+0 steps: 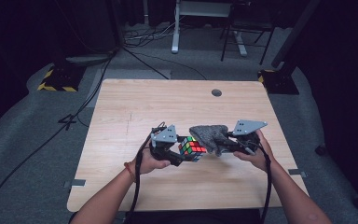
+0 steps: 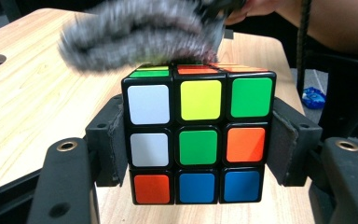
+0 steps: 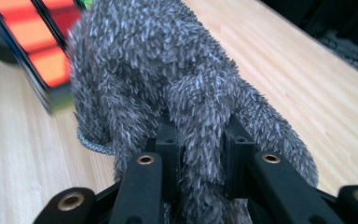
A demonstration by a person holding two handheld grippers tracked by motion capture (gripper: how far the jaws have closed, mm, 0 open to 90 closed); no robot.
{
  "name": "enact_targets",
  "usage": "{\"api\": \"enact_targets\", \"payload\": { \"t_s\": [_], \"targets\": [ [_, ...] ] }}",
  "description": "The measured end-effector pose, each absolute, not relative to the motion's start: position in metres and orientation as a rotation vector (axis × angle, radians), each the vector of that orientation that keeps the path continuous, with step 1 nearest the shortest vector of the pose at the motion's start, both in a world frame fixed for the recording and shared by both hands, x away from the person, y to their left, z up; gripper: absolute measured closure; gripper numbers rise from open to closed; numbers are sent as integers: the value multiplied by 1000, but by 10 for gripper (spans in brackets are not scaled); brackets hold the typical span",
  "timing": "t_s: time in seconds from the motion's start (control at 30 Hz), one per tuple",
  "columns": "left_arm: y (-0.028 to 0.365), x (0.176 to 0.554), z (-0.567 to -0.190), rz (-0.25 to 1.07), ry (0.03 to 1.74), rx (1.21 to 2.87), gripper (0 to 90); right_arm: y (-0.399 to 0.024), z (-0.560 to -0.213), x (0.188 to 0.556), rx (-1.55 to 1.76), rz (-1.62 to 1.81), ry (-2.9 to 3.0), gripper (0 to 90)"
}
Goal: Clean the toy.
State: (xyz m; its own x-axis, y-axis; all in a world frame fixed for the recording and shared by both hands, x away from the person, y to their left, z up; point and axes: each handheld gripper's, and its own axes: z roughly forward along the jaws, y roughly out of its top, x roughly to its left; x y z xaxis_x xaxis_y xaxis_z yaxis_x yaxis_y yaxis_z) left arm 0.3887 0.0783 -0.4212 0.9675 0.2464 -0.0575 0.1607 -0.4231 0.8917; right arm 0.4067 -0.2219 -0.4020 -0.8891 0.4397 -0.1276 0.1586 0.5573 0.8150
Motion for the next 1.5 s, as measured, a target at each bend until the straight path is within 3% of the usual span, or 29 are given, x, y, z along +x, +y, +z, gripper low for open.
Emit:
{"api": "enact_targets", "payload": {
  "t_s": [0.4, 0.9, 1.1, 1.5],
  "targets": [
    [70, 386, -420, 113, 253, 2036, 340, -201, -390, 390, 361, 1329, 2496, 732],
    [84, 387, -405, 131, 263, 1932, 340, -220, -412, 407, 486, 1226, 2528, 733],
    [89, 387, -397, 115, 260, 1851, 340, -214, -437, 414, 503, 1146, 2623, 732],
    [83, 385, -401, 86, 227, 1819, 340, -189, -437, 392, 280, 1523, 2644, 729]
  ]
}}
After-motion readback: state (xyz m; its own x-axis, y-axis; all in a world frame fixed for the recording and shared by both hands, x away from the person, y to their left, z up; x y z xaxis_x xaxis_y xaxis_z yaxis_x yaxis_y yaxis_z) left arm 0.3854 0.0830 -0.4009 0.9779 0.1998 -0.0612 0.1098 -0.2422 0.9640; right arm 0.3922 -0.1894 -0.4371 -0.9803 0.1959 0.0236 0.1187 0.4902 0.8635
